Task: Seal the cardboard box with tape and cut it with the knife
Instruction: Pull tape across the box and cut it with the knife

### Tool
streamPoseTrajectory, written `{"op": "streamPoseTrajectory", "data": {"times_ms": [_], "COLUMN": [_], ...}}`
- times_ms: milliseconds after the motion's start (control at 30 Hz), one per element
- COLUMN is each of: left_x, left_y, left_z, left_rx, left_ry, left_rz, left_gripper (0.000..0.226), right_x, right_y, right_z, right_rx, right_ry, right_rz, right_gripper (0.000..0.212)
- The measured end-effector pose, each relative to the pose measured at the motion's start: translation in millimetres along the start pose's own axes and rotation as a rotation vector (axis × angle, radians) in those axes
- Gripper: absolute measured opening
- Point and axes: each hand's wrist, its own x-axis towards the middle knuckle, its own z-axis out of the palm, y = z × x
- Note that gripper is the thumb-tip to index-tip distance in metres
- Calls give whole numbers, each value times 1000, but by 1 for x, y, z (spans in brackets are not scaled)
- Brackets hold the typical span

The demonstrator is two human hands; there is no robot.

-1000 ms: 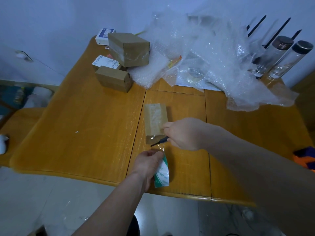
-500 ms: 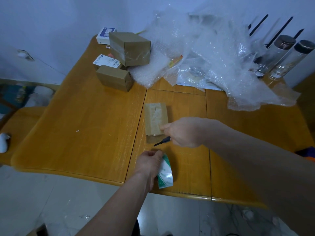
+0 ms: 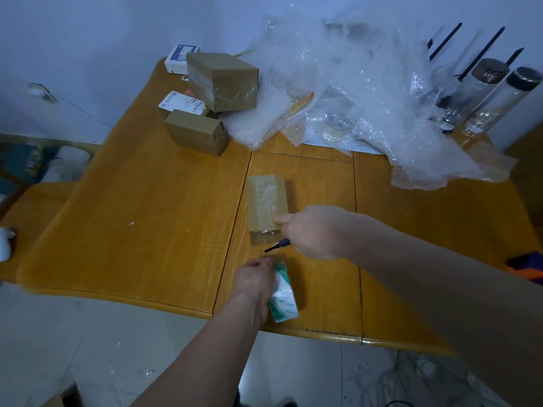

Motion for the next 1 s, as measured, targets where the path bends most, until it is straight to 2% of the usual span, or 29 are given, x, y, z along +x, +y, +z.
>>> {"op": "streamPoseTrajectory", "data": {"times_ms": [233,367,600,733,867,1000], "left_x": [0,0,0,-1,-1,-1], "left_y": [2,3,2,2,3,3], "left_z": [2,4,4,1,-1,0], "left_rx": [7,-6,15,14,7,-20], "left_ry": [8,0,-25,-32,-49,-64], "left_rz": [-1,-2,5,9,1,-8], "left_gripper": [15,13,16,12,13,16], "right_x": [-2,-10,-10,-13,-15,-14], "right_y": [-17,-26,-35,-30,-29,-24], "right_z": [-11,-18,-25,-29,-31,-35], "right_rx": [-243,-217,-310,-331,-362,-422], "right_ry": [-51,-29,-67,-88,-100,-140], "right_rz": [12,37,48,51,56,11], "right_gripper": [35,27,28,32,46,39]}}
